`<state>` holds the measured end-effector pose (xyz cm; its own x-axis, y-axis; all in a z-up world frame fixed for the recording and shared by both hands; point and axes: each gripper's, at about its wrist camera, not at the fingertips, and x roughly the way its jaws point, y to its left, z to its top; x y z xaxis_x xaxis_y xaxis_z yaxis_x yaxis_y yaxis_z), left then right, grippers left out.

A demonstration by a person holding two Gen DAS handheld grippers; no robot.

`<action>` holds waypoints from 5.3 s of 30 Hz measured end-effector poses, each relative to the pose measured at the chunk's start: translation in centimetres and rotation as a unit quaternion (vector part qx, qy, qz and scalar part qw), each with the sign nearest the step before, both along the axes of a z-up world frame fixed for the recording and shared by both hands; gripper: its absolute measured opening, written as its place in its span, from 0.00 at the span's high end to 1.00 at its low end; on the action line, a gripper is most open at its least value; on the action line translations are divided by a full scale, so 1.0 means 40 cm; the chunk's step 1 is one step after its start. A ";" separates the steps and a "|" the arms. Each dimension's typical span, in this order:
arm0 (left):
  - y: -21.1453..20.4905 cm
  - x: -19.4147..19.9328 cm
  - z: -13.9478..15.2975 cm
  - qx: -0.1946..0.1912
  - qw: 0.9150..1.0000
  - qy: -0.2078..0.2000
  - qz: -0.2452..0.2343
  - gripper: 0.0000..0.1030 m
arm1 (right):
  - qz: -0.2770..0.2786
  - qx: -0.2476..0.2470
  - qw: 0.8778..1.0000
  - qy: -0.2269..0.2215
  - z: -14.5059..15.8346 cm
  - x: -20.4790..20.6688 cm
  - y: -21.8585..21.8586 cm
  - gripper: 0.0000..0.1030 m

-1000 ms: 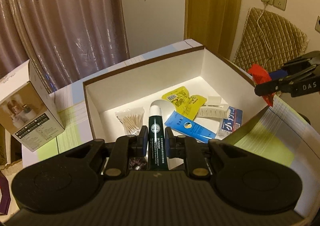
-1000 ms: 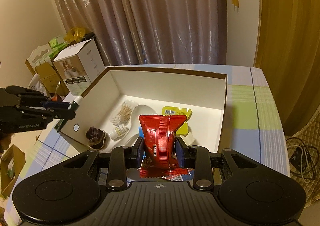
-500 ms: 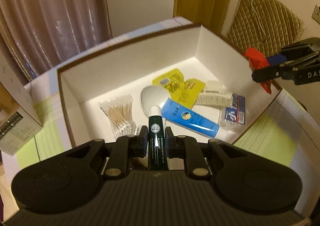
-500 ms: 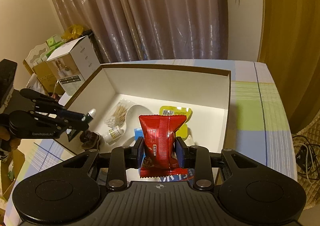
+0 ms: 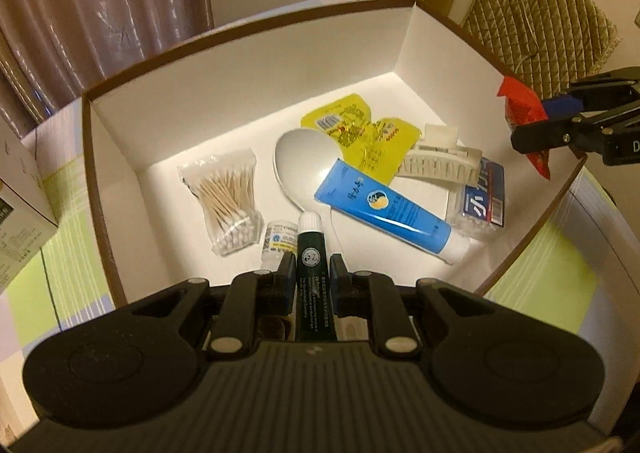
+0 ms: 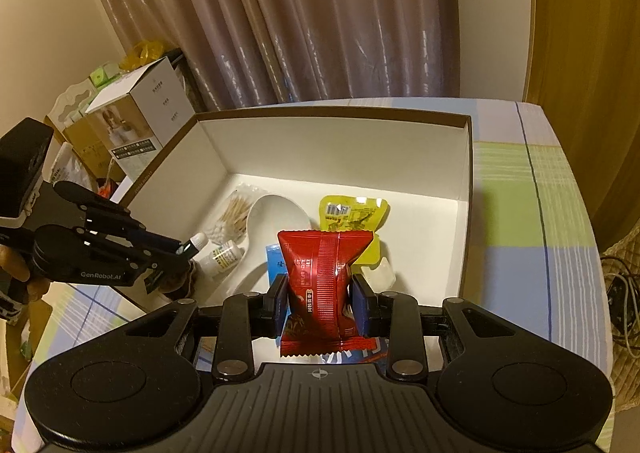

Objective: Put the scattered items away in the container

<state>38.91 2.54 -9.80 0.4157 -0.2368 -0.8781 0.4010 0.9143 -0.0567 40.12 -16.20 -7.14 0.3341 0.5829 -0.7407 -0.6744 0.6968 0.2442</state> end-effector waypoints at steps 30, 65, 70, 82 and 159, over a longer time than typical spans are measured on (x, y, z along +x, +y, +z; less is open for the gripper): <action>0.037 0.005 -0.004 -0.006 0.999 0.021 0.035 0.84 | 0.017 -0.019 1.000 0.011 -0.032 0.009 0.022 0.65; 0.065 0.042 0.006 -0.006 0.999 0.007 0.053 0.83 | 0.115 -0.122 0.984 0.065 -0.156 0.102 0.159 0.65; 0.065 0.046 0.005 -0.007 0.999 0.008 0.054 0.83 | 0.112 -0.141 0.983 0.049 -0.158 0.102 0.166 0.65; 0.049 0.042 0.004 -0.007 0.999 0.008 0.052 0.65 | 0.104 -0.139 0.985 0.014 -0.130 0.076 0.176 0.06; -0.116 -0.514 0.278 0.022 0.964 -0.129 0.229 0.10 | -0.052 -0.042 0.997 -0.044 0.134 -0.416 -0.040 0.06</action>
<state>18.37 -2.09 1.33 0.6744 0.0590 -0.7360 -0.0507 0.9982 0.0335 23.48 -17.81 -1.79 0.4557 0.4790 -0.7503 -0.6140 0.7794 0.1247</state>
